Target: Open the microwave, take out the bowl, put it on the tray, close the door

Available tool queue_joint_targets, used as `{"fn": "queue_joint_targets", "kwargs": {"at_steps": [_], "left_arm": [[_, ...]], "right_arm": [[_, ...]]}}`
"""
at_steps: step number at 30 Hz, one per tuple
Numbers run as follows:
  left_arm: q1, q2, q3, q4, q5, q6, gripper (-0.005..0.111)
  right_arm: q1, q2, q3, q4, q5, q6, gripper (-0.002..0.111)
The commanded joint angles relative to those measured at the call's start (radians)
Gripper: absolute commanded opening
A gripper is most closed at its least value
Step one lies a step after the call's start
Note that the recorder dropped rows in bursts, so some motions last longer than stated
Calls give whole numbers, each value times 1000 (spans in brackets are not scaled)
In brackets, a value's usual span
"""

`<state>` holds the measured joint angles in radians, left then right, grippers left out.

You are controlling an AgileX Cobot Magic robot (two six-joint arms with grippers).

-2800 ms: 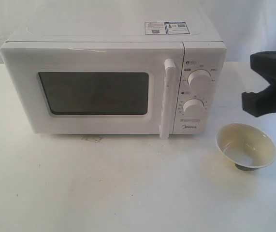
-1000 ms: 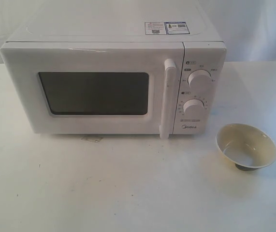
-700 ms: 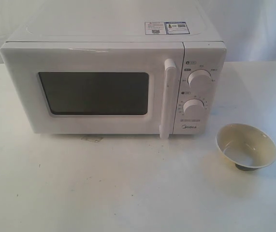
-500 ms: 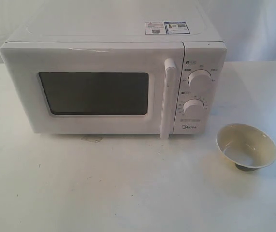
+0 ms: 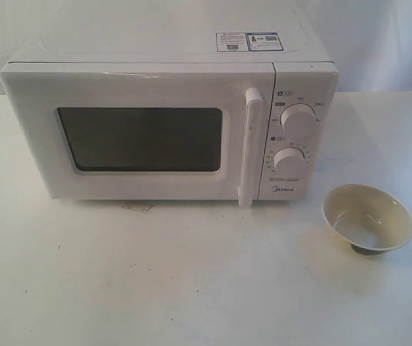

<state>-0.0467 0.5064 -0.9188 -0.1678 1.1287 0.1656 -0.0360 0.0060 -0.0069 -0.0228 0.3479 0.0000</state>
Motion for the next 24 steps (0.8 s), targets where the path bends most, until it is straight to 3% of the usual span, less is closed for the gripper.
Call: {"fn": "queue_joint_targets", "kwargs": {"at_steps": [1,19,21,24], "left_arm": [[-5,-6,-1,-9,44,-8,0],[-5,-6,-1,-9,32,-8,0],[-5,-6,4,-9,-51,-8,0],[-5,-6,50,-9,-334,4,0]], "right_arm": [[-5,-6,7,0,2,6,0],[-5,-6,7,0,2,6,0],[-5,-6,7,0,2,6,0],[-5,-6,7,0,2,6,0]]}}
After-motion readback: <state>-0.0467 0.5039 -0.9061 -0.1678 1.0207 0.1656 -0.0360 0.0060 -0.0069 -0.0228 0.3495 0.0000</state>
